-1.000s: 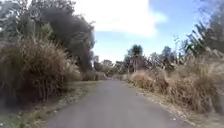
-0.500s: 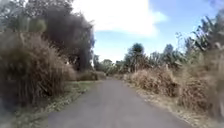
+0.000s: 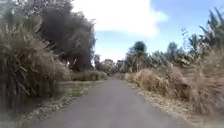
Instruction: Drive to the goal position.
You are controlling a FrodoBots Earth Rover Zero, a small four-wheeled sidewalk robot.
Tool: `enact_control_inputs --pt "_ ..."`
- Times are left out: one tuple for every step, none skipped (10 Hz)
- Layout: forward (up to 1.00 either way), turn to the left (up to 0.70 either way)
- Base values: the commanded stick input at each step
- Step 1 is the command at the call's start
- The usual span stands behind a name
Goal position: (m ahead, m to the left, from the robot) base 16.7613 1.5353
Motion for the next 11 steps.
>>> enact_control_inputs --pt "0.85 0.0" --pt "0.85 0.0" --pt "0.85 0.0" --pt "0.85 0.0" --pt "0.85 0.0" --pt "0.85 0.0" --pt "0.85 0.0" --pt "0.85 0.0" --pt "0.85 0.0" --pt "0.85 0.0" --pt "0.85 0.0"
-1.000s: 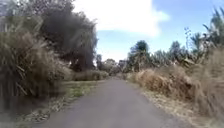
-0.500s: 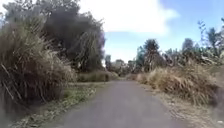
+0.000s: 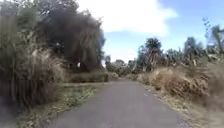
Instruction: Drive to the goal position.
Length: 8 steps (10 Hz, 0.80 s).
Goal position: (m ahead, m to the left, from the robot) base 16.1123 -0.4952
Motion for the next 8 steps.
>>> enact_control_inputs --pt "0.85 0.0" --pt "0.85 0.0" --pt "0.85 0.0" --pt "0.85 0.0" --pt "0.85 0.0" --pt "0.85 0.0" --pt "0.85 0.0" --pt "0.85 0.0"
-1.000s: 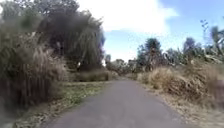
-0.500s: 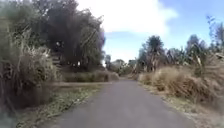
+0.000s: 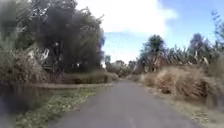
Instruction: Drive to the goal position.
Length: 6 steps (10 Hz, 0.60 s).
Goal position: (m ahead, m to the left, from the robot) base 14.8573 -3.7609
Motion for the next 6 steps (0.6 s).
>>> enact_control_inputs --pt "0.85 0.0" --pt "0.85 0.0" --pt "0.85 0.0" --pt "0.85 0.0" --pt "0.85 0.0" --pt "0.85 0.0"
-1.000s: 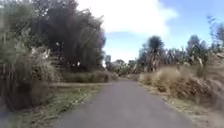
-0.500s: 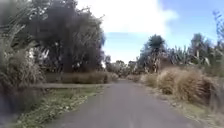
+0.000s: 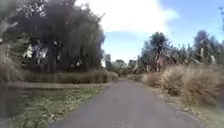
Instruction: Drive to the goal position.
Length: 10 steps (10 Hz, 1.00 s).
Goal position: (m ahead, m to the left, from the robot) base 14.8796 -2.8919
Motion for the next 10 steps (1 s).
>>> enact_control_inputs --pt "0.85 0.0" --pt "0.85 0.0" --pt "0.85 0.0" --pt "0.85 0.0" --pt "0.85 0.0" --pt "0.85 -0.03" --pt "0.85 -0.15" --pt "0.85 -0.27" --pt "0.85 -0.34" --pt "0.85 -0.34"
